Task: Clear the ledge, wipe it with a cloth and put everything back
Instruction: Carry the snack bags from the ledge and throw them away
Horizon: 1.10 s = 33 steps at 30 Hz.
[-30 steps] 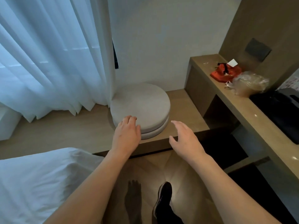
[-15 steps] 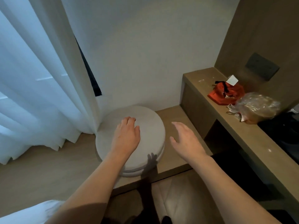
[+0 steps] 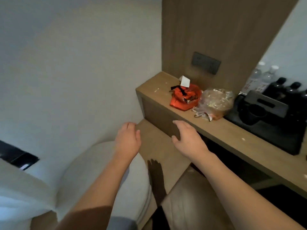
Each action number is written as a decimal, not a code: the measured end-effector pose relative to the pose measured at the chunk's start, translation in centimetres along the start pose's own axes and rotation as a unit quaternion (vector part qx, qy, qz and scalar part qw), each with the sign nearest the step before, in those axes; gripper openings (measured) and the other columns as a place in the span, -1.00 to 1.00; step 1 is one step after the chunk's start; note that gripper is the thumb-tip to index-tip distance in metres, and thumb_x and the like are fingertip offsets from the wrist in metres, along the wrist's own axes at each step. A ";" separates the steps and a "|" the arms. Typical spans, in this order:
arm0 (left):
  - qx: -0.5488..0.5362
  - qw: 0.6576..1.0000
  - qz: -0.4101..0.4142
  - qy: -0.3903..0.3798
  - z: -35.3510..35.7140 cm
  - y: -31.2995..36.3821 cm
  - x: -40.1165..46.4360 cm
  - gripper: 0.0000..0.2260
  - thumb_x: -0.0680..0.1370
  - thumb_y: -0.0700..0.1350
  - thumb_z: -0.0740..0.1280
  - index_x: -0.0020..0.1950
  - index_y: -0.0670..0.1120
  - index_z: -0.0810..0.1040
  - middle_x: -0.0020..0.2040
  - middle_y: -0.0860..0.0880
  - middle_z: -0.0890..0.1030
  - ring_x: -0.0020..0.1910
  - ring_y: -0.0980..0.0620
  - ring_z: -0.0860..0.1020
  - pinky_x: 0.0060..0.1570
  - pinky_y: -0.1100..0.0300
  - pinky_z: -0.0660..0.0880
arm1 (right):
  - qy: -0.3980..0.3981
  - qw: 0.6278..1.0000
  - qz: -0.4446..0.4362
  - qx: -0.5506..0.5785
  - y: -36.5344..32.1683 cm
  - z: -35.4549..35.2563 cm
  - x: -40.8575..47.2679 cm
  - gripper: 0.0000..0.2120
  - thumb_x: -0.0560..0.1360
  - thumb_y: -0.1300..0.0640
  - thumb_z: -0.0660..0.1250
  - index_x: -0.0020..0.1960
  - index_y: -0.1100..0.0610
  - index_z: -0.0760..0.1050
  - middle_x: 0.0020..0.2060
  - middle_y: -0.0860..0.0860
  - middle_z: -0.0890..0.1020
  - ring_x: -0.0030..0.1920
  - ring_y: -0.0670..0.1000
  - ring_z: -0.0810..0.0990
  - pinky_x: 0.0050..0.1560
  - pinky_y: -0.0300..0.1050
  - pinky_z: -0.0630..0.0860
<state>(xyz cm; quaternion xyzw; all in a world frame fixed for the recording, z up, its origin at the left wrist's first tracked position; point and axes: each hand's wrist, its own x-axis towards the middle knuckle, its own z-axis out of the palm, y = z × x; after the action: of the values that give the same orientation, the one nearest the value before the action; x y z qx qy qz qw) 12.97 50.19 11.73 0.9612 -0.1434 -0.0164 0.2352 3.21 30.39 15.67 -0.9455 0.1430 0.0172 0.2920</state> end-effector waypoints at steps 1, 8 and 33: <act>0.001 1.000 0.024 -0.013 0.7 1.2 1.0 -0.67 0.67 -0.14 0.23 0.39 -0.25 0.48 0.32 -0.23 0.50 0.26 -0.24 0.50 0.28 -0.04 0.40 | 0.010 1.000 0.021 0.001 0.9 -0.6 0.2 -0.44 0.60 0.08 0.28 0.56 0.05 0.21 0.49 -0.01 0.33 0.50 -0.02 0.26 0.47 -0.14 0.20; 0.004 0.980 0.178 -0.094 6.6 11.4 5.4 -0.60 0.68 -0.01 0.21 0.50 -0.09 0.39 0.45 -0.04 0.42 0.41 -0.01 0.41 0.45 0.05 0.37 | 0.073 0.982 0.170 0.029 8.2 -3.7 -0.1 -0.41 0.58 0.05 0.33 0.56 -0.02 0.21 0.50 -0.06 0.33 0.49 -0.04 0.29 0.45 -0.08 0.28; -0.293 0.896 -0.299 -0.147 19.4 16.2 32.2 -0.70 0.69 -0.14 0.18 0.36 -0.21 0.53 0.29 -0.18 0.59 0.27 -0.17 0.56 0.10 0.11 0.48 | 0.165 0.905 0.370 0.130 22.4 -7.5 22.3 -0.55 0.58 0.08 0.27 0.45 0.15 0.36 0.32 0.15 0.45 0.29 0.19 0.47 0.29 0.07 0.45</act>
<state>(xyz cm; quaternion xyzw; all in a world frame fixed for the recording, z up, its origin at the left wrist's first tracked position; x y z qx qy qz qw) 37.59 18.61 3.02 0.8331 0.1294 -0.2681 0.4662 17.92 2.78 7.06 -0.7677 0.5296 -0.0511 0.3571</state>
